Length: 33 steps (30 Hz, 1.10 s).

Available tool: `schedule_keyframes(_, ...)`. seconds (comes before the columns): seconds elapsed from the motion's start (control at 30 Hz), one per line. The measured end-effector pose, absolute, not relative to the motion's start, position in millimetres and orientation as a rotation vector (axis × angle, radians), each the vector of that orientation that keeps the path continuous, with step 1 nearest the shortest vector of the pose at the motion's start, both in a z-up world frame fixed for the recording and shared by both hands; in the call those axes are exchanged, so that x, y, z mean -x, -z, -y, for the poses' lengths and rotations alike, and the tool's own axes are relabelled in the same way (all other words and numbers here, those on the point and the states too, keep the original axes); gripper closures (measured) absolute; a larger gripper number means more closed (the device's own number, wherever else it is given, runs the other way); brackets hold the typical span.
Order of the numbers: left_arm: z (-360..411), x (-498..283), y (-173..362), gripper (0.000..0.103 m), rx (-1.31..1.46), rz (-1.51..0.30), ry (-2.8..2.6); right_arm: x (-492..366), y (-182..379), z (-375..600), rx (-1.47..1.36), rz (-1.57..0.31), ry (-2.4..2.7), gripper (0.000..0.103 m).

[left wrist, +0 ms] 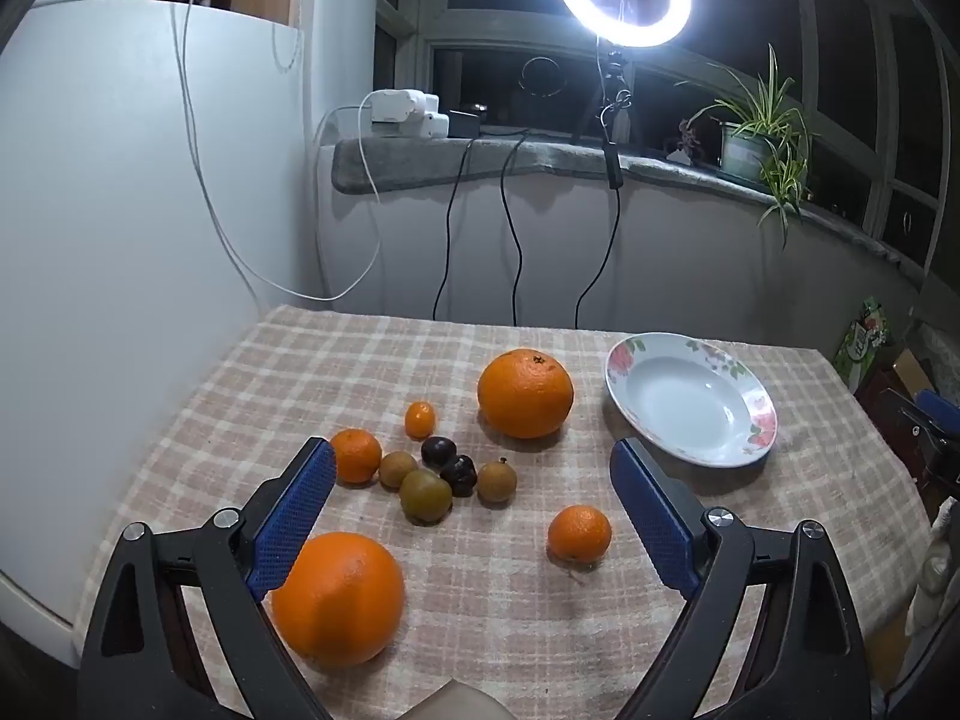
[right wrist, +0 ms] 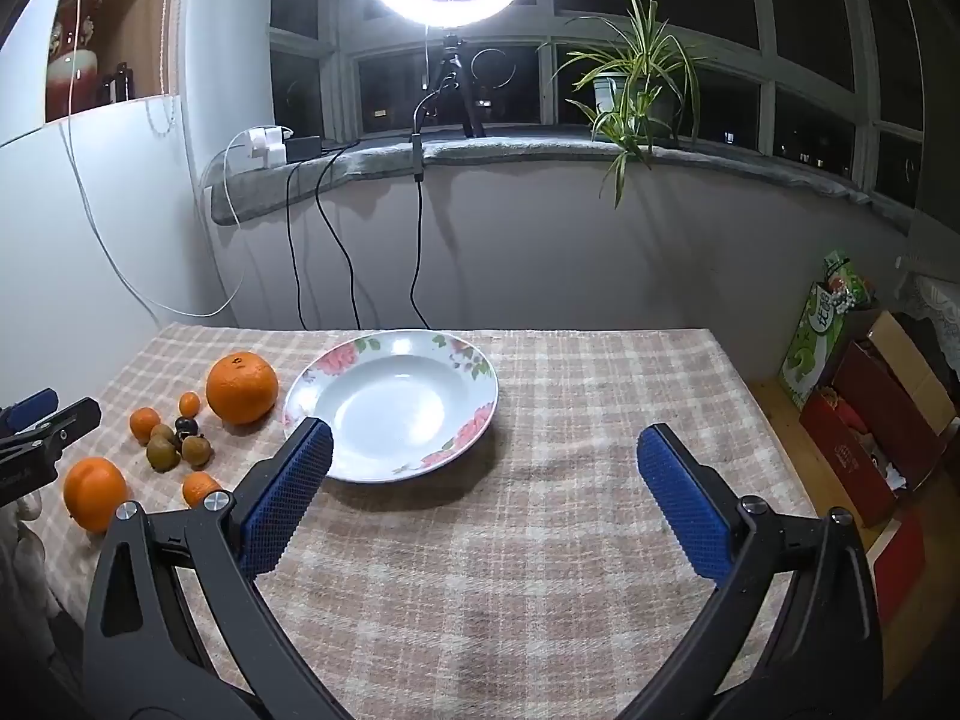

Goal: Organize fruits

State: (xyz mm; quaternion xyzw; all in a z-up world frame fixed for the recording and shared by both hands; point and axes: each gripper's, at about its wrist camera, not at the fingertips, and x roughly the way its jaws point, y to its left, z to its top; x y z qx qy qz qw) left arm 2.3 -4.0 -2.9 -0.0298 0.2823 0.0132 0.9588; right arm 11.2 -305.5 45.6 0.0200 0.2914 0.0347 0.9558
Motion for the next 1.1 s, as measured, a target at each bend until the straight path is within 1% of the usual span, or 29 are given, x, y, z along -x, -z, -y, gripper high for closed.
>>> schedule_keyframes(1.1,2.2,1.2,-2.8,0.01,0.06,-0.562,-0.027,-5.1,-45.2,294.8,-0.024,-0.589,-0.085,0.0)
